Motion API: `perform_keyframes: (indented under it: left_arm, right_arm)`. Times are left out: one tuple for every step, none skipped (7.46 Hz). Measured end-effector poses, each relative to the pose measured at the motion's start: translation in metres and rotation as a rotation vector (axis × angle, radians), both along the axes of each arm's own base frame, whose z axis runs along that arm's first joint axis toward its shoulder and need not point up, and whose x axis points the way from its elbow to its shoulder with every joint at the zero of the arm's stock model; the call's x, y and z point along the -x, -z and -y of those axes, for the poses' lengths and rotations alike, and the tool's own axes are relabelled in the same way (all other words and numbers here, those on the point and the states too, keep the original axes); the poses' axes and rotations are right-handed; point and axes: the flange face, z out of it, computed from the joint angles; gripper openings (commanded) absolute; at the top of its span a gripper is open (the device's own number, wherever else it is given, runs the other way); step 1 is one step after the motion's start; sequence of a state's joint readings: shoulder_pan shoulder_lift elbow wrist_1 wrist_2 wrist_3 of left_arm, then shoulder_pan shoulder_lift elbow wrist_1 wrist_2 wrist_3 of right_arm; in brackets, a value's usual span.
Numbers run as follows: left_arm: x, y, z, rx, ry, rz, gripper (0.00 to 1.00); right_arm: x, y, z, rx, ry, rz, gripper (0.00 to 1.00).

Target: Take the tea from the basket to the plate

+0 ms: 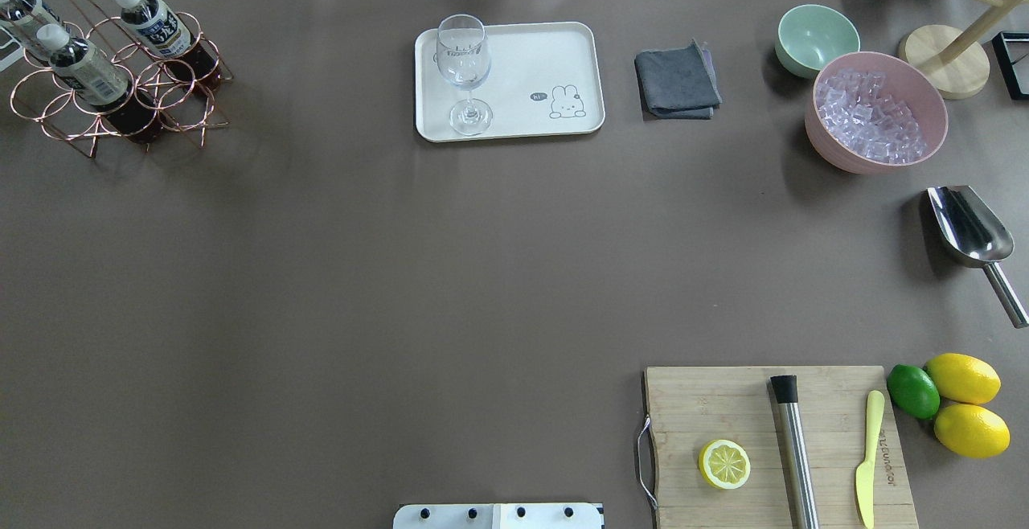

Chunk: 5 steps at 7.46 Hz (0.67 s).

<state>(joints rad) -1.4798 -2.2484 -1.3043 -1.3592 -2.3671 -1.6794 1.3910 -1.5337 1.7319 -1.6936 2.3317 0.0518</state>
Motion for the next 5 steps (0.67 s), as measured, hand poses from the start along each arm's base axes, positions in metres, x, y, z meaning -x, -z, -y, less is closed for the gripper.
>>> perform_keyframes:
  left_arm:
    - [-0.01,0.002,0.0,0.011,0.001,0.004,0.98]
    - [-0.021,-0.003,-0.003,0.024,-0.006,0.005,0.98]
    - [-0.027,-0.01,-0.006,0.035,-0.012,0.006,0.98]
    - [-0.03,-0.016,-0.008,0.044,-0.015,0.007,0.98]
    - [-0.031,-0.022,-0.01,0.053,-0.016,0.008,0.98]
  right_arm:
    - [0.007,0.004,0.001,0.004,0.001,0.0,1.0]
    - [0.017,0.01,0.002,0.02,-0.009,-0.001,1.0]
    - [0.026,0.018,0.006,0.03,-0.021,-0.001,1.0]
    - [0.033,0.023,0.008,0.035,-0.024,0.0,1.0]
    - [0.037,0.025,0.008,0.037,-0.022,0.0,1.0]
